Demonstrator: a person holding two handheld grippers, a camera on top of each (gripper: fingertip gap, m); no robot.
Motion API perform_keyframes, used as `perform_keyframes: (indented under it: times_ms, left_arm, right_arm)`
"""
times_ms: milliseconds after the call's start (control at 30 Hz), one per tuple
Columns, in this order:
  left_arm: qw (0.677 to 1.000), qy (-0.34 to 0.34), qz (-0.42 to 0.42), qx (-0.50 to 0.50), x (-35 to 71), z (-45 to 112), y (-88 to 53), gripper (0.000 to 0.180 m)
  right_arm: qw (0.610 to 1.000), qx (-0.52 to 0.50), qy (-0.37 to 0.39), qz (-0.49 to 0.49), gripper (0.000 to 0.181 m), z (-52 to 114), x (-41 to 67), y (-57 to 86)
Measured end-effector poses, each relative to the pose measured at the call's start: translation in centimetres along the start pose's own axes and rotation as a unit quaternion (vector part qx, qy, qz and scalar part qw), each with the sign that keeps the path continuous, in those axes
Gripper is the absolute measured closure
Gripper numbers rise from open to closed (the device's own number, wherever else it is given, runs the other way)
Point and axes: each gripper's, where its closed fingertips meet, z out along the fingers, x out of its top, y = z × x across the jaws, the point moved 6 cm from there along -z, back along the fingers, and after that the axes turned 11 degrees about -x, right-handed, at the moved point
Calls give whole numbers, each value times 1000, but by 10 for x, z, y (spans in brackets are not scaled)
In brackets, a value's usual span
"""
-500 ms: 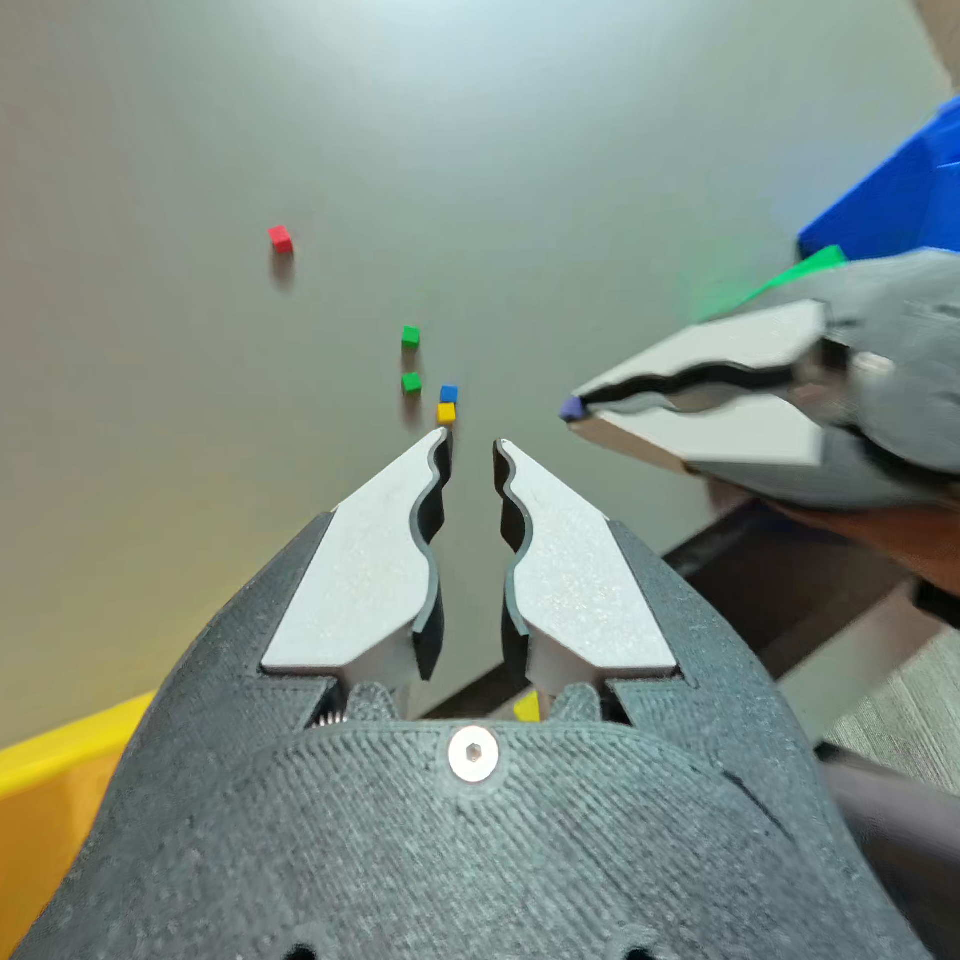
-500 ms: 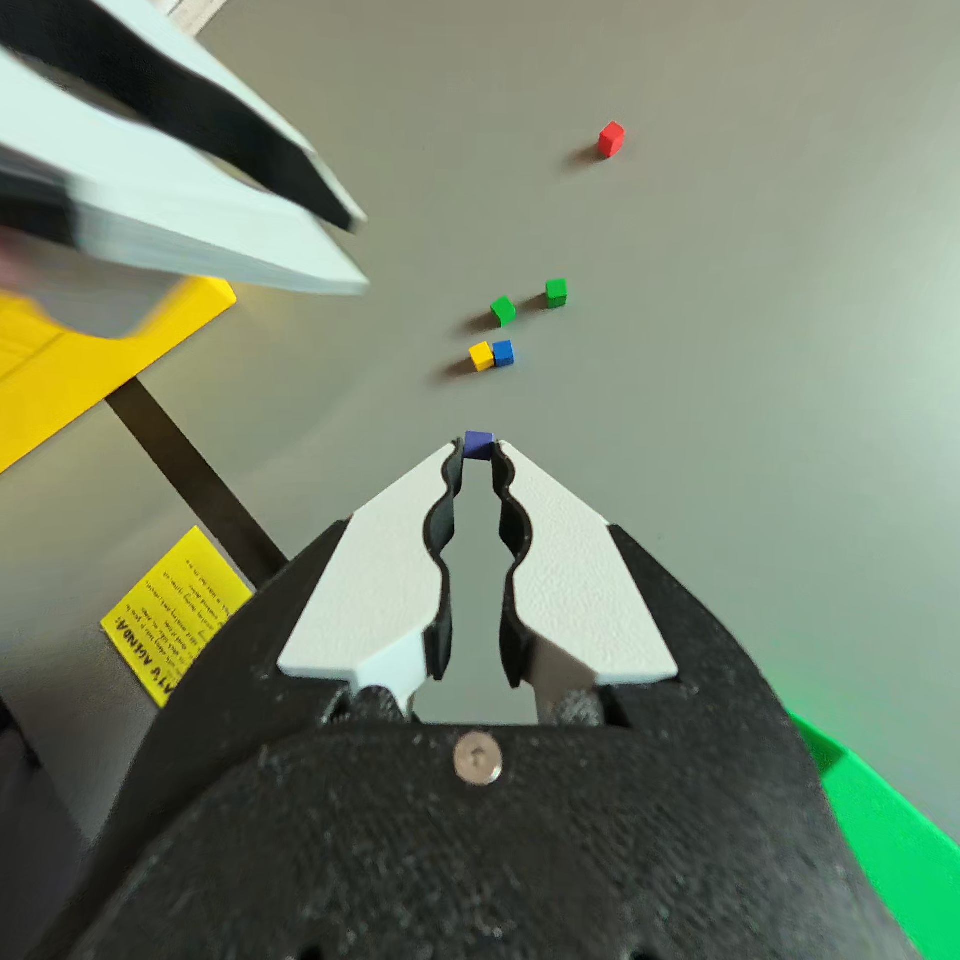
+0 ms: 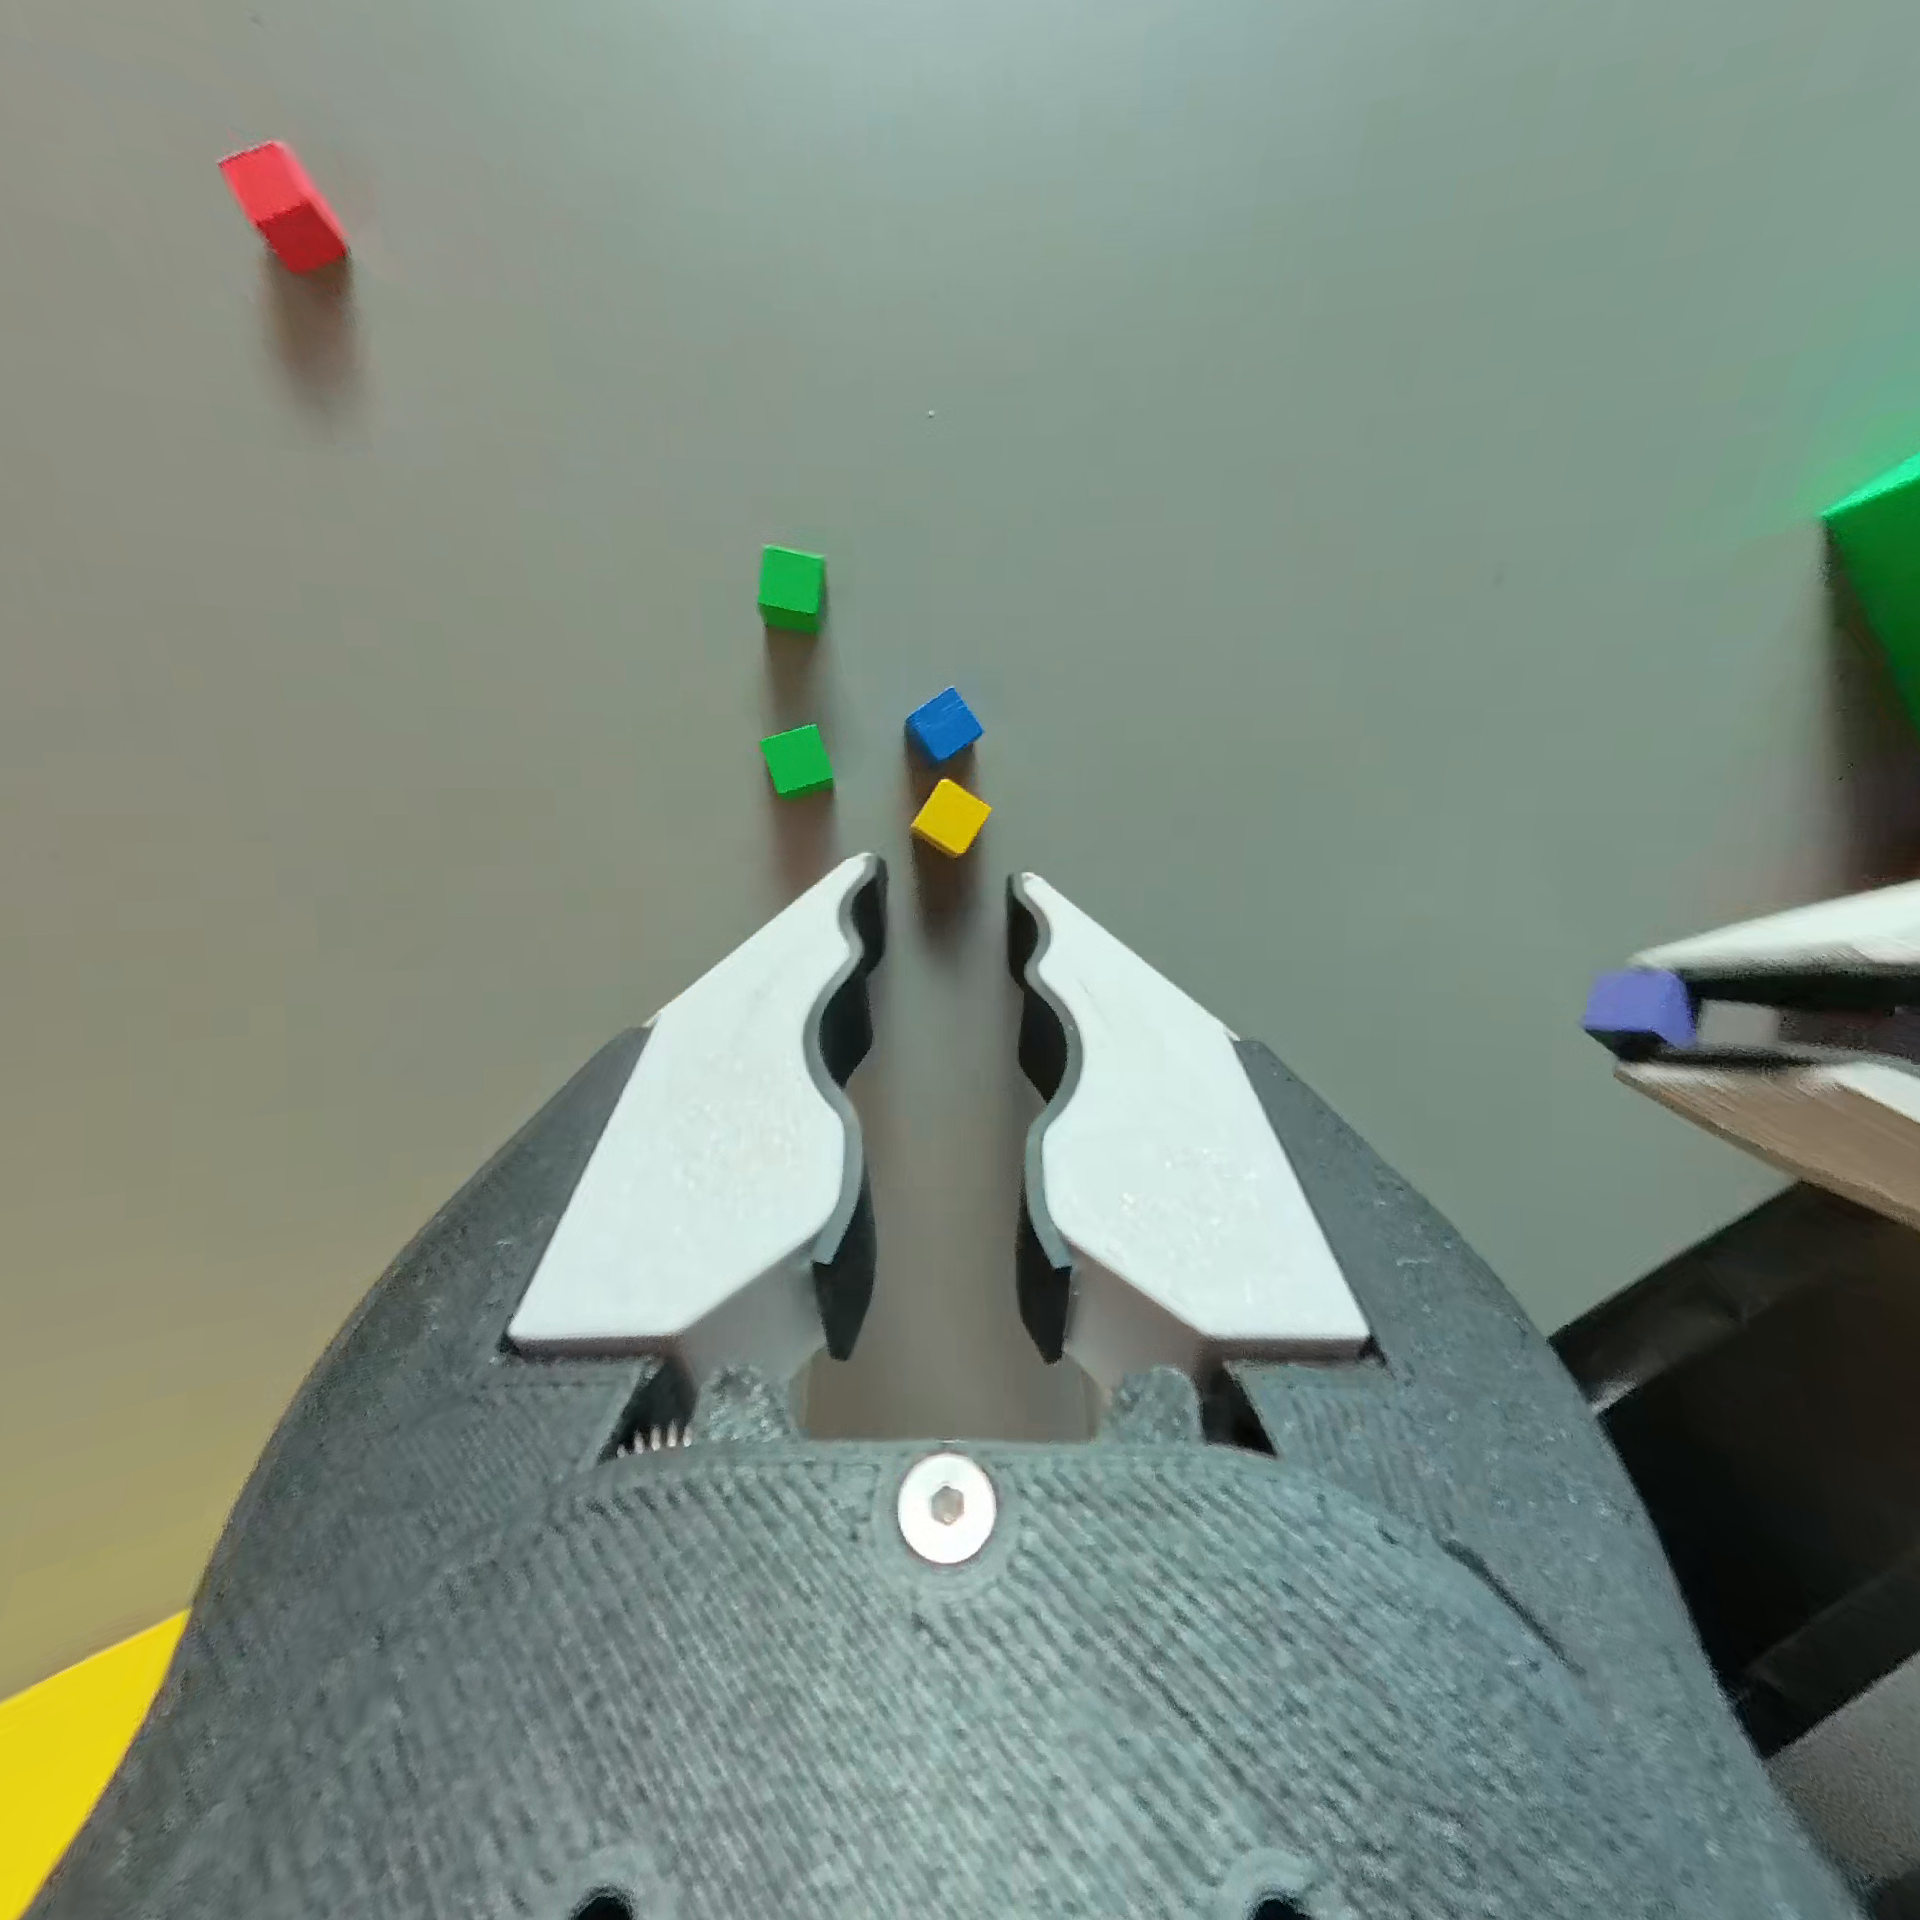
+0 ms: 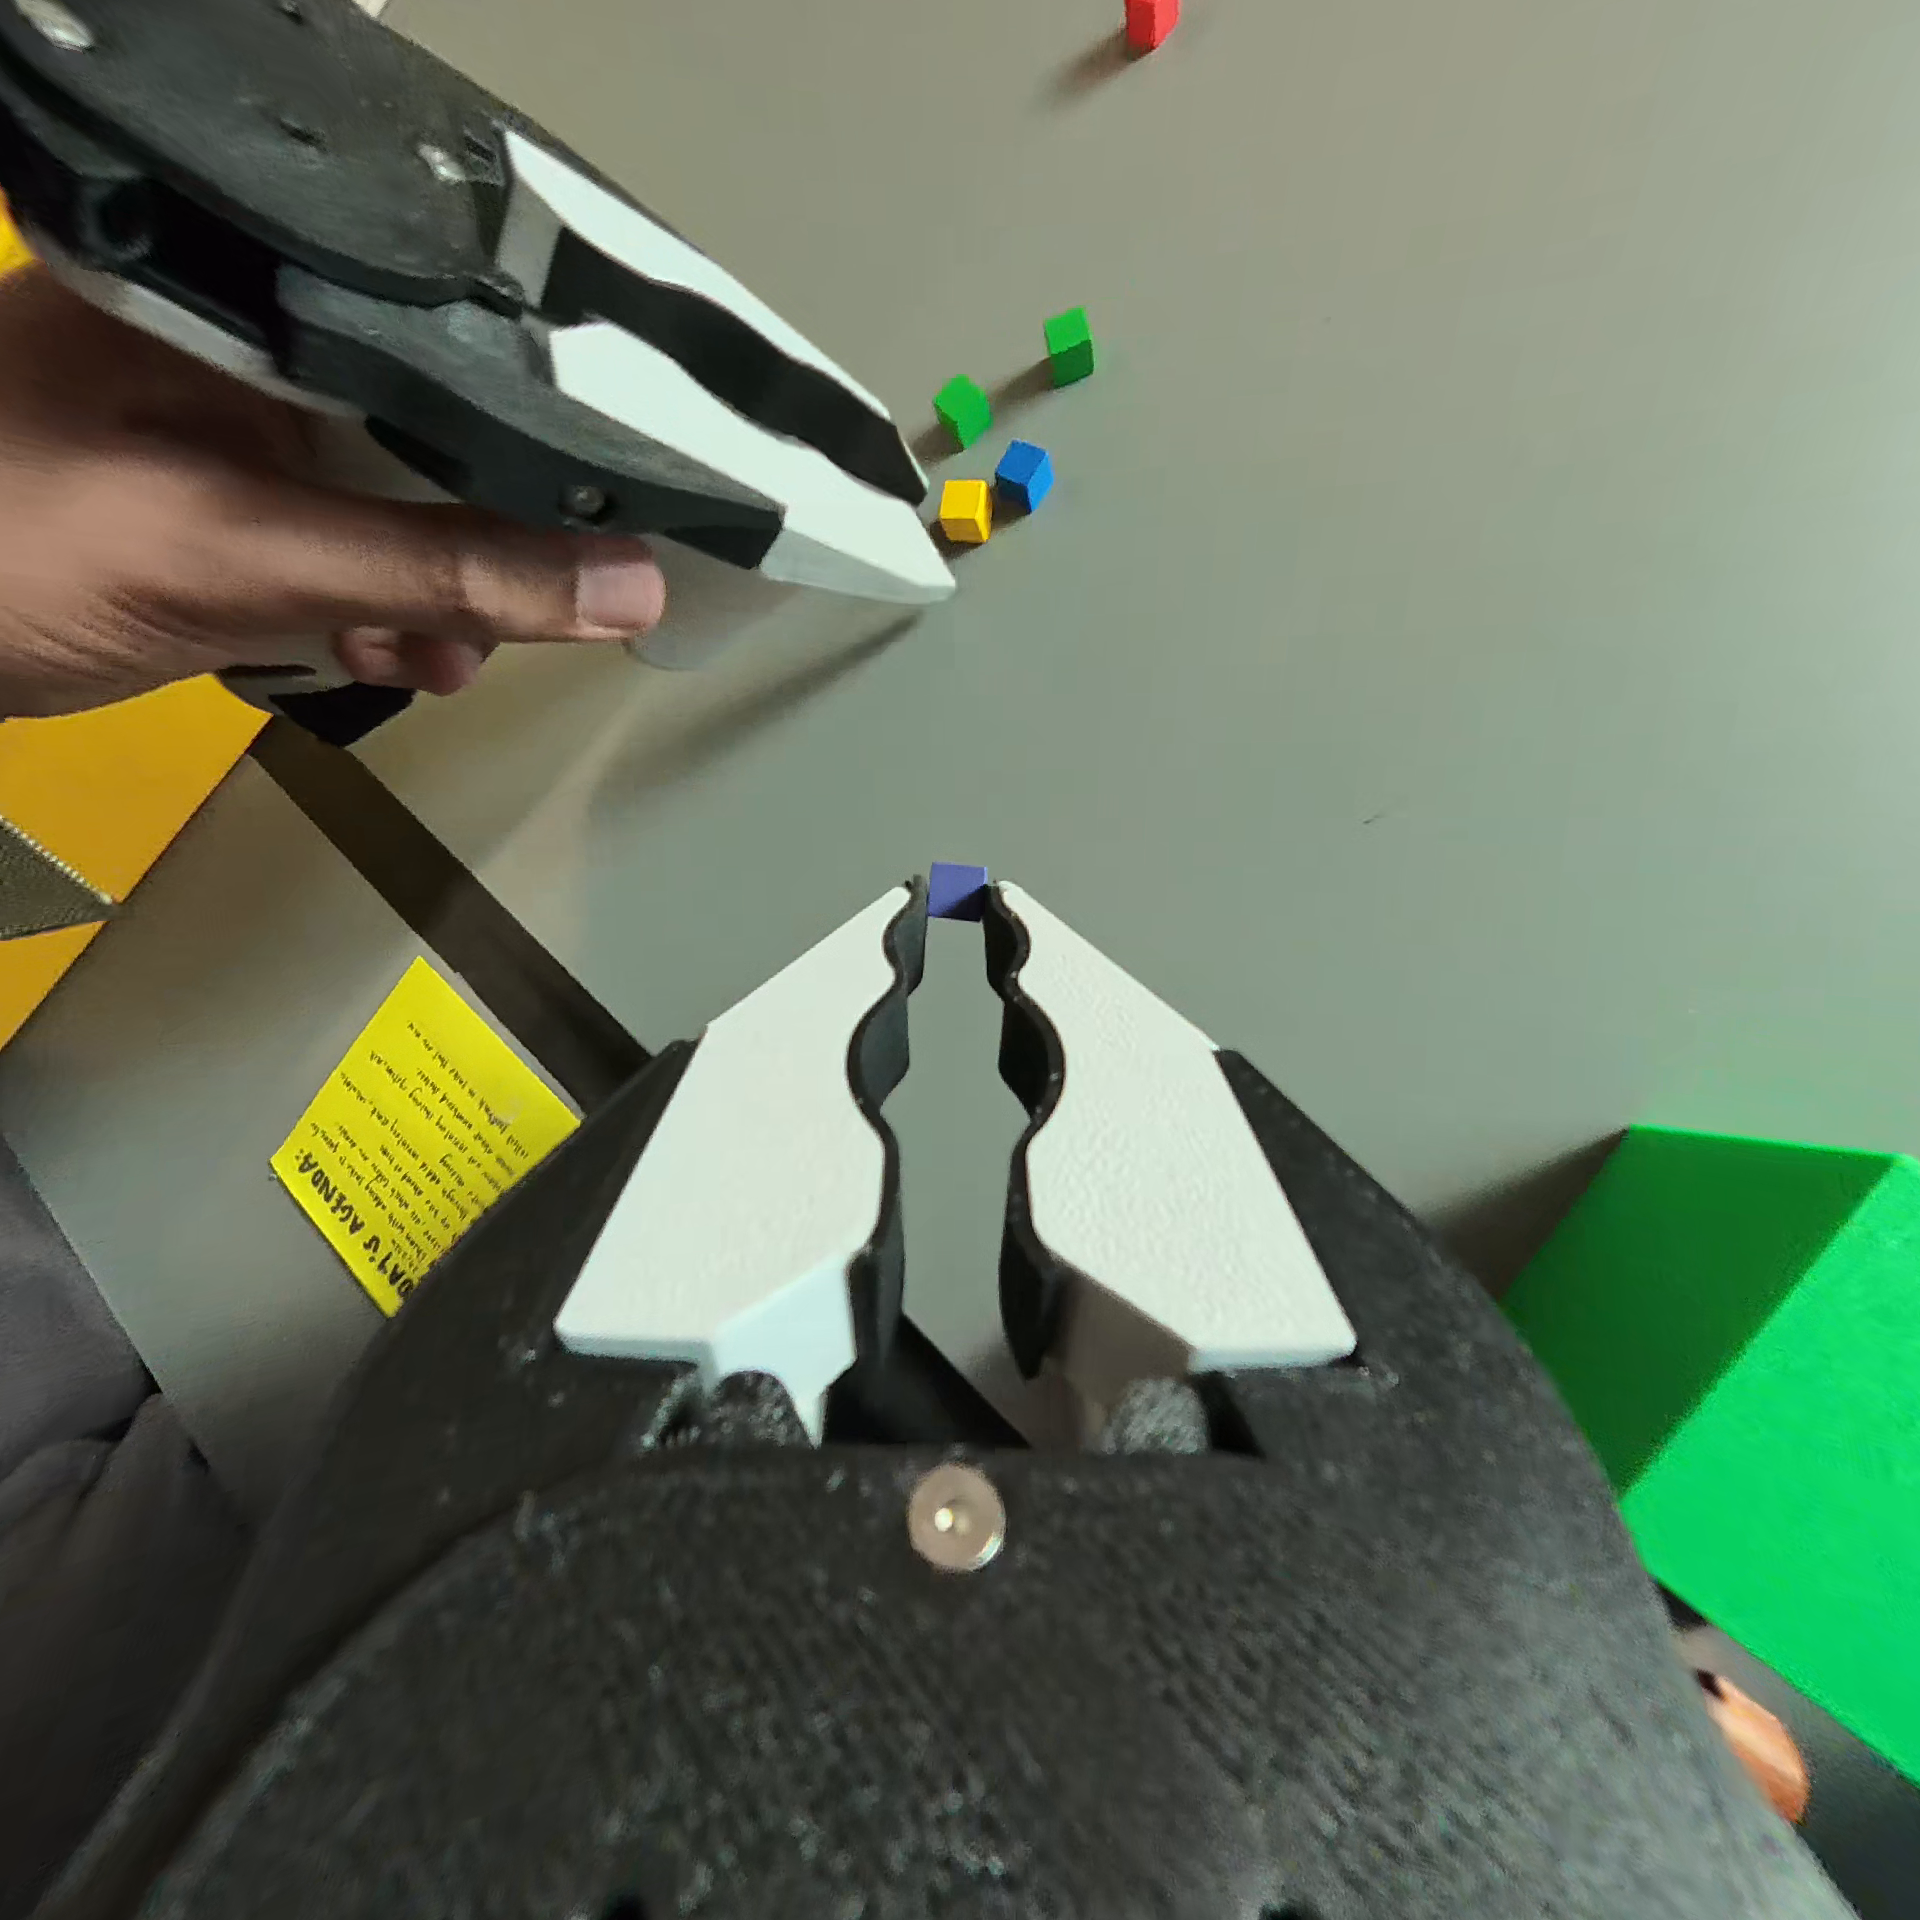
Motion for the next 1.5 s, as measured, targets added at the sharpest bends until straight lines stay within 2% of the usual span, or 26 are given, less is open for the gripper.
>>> perform_keyframes:
  times_ms: [100, 233, 300, 367, 800, 1067, 1500]
  left_arm:
    - [999, 11, 13, -28, 0, 2, 3, 147]
    - [998, 28, 29, -39, 4, 5, 1, 146]
    - [998, 30, 34, -37, 4, 5, -2, 151]
    - [998, 29, 41, -30, 2, 5, -4, 171]
    - [988, 0, 119, -103, -46, -9, 37, 172]
    - [989, 4, 91, -116, -45, -20, 40, 152]
    - [999, 22, 28, -39, -44, -31, 8, 151]
  right_arm:
    - [1000, 0, 0, 2, 172, 6, 5, 6]
    - [1000, 2, 7, -6, 172, 9, 18, 8]
    - [1000, 5, 9, -11, 172, 10, 22, 6]
    - [1000, 7, 7, -17, 172, 12, 23, 4]
    - [997, 29, -21, -71, 172, 20, 8, -13]
    - [987, 62, -33, -147, 172, 33, 8, -35]
    - [976, 61, -39, -205, 172, 45, 18, -42]
